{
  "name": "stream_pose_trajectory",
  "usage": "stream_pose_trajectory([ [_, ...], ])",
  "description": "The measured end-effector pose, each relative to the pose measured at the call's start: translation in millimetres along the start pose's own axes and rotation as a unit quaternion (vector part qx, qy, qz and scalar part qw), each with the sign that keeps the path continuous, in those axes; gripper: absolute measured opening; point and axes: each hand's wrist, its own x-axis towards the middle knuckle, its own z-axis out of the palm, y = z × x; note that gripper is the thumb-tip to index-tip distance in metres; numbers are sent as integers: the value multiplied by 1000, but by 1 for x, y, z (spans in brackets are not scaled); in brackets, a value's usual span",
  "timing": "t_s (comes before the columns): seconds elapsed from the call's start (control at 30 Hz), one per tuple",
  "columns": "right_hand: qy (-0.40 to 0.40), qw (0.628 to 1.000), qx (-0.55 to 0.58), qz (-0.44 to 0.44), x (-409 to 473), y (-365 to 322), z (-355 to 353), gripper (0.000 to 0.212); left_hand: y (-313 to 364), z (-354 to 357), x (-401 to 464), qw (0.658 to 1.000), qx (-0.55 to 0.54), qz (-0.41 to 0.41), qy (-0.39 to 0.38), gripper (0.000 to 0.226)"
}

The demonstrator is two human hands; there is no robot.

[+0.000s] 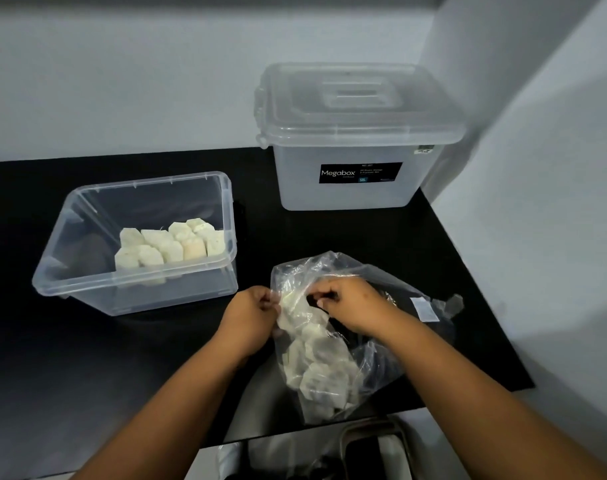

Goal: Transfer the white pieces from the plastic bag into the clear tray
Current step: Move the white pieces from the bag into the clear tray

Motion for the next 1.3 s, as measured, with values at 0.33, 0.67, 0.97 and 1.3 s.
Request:
stream_pose_trajectory([
  [0.33, -53, 994, -2, 99, 7, -14, 2, 30, 3, 5, -2, 995, -78, 34, -44, 20],
  [0.67, -23, 987, 47, 153, -13, 1, -17, 35, -4, -1, 10, 995, -97, 10, -30, 2],
  [0.97, 59, 978, -50, 193, -40, 23, -31, 17, 1, 2, 11, 998, 5, 51, 39, 4],
  [1.3, 125, 976, -121, 134, -58, 23, -31, 21, 53, 29, -42, 853, 257, 444, 98, 13],
])
